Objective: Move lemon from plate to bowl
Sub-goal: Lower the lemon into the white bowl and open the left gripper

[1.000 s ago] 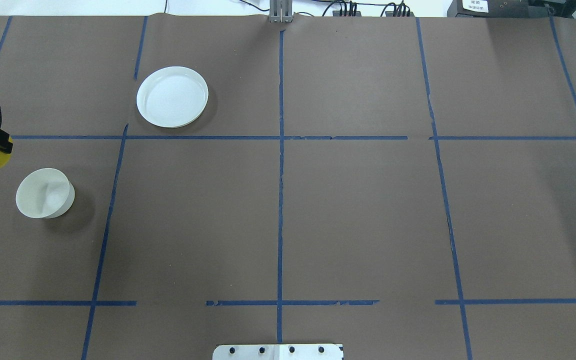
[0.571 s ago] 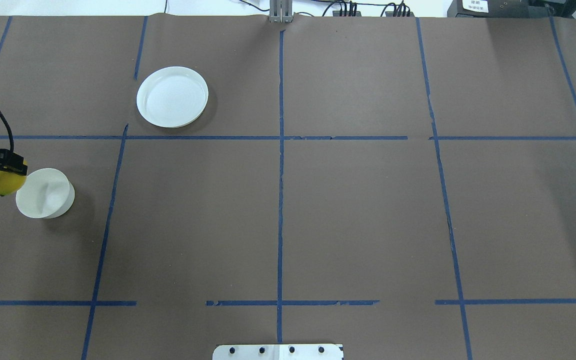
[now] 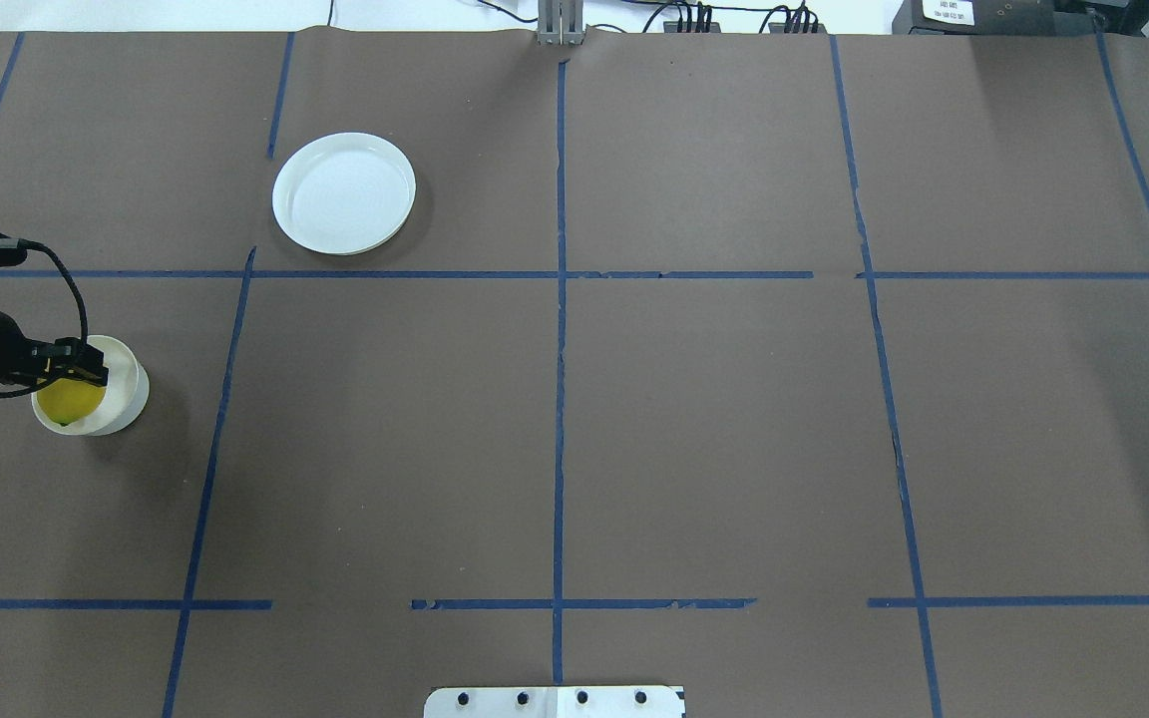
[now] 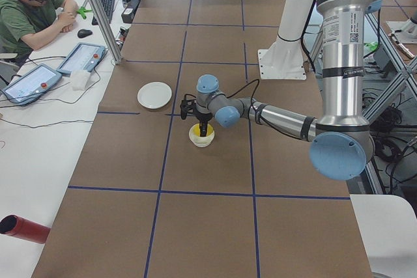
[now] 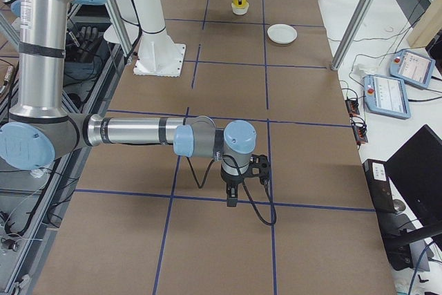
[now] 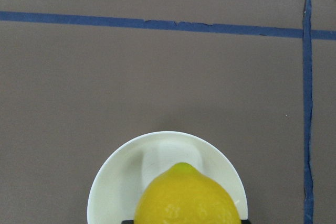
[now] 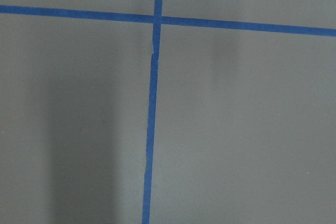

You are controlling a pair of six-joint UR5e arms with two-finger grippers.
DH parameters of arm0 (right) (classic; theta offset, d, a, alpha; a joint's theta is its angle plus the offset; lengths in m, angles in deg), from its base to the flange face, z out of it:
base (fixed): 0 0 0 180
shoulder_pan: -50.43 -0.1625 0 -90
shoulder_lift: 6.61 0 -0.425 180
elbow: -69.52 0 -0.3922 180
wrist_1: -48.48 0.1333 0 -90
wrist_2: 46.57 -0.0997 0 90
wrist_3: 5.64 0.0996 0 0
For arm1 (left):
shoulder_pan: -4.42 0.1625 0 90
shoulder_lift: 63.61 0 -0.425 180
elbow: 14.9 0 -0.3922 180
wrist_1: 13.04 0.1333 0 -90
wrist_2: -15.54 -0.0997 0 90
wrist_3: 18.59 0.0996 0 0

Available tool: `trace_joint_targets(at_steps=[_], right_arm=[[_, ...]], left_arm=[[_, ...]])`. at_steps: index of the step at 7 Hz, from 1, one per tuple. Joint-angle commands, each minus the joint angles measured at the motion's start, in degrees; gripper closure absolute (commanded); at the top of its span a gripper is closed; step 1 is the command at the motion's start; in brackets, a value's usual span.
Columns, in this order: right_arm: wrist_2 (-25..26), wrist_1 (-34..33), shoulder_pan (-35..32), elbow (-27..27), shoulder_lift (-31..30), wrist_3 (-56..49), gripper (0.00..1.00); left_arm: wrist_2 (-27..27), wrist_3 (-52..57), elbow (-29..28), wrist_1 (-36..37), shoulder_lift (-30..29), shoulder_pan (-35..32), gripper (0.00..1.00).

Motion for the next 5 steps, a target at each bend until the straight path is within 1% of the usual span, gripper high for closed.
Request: trace_joint_targets(at_steps=[1, 2, 3, 4, 5], right_arm=[[0.0, 0.0, 0.0, 0.0, -0.1, 0.0, 0.00], [0.0, 0.0, 0.0, 0.0, -0.1, 0.0, 0.00], [0.0, 0.0, 0.0, 0.0, -0.1, 0.0, 0.00], [0.0, 0.0, 0.0, 0.1, -0.1, 0.0, 0.00], [0.0, 0.0, 0.0, 0.0, 0.0, -0.1, 0.00]], left_arm=[[-0.2, 0.1, -3.1, -3.1, -0.9, 0.2, 0.77], [-0.2, 0.1, -3.1, -3.1, -1.0, 0.2, 0.59], [-0.2, 0.2, -3.2, -3.2, -1.0, 0.2, 0.09], [-0.2, 0.2, -3.2, -3.1, -1.0, 0.2, 0.01], [0.2, 0.2, -3.2, -3.0, -1.0, 0.2, 0.01]])
